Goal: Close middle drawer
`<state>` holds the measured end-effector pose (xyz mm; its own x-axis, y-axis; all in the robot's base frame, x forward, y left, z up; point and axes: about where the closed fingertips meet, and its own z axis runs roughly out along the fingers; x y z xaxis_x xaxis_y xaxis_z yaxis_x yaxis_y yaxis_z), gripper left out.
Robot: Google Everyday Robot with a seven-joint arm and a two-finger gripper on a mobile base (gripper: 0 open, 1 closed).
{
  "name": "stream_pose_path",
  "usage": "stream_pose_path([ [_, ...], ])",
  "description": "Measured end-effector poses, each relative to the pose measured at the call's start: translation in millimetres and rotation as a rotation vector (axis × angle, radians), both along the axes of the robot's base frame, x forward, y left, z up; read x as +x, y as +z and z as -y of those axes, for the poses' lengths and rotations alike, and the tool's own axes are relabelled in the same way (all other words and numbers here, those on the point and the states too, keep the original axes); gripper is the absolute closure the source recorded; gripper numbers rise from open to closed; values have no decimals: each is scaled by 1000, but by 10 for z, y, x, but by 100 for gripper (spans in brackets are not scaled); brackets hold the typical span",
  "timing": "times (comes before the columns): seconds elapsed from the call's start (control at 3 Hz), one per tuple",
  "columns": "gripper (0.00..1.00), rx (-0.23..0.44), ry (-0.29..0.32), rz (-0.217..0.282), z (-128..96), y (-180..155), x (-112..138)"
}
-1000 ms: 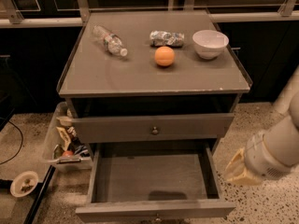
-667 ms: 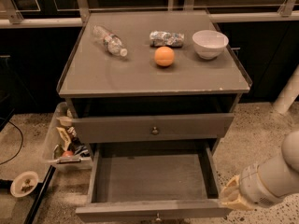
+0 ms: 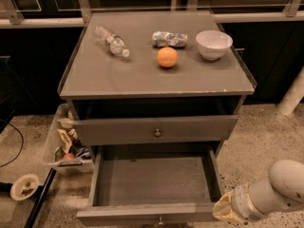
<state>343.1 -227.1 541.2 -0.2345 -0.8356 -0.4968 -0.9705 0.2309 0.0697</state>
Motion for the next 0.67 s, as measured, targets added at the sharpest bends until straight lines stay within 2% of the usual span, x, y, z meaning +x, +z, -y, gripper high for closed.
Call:
stream_pose_path([
  [0.33,100,1,0,0,-1,-1,-1],
  [0.67,100,60,-48,-56,-27,-280,-7],
])
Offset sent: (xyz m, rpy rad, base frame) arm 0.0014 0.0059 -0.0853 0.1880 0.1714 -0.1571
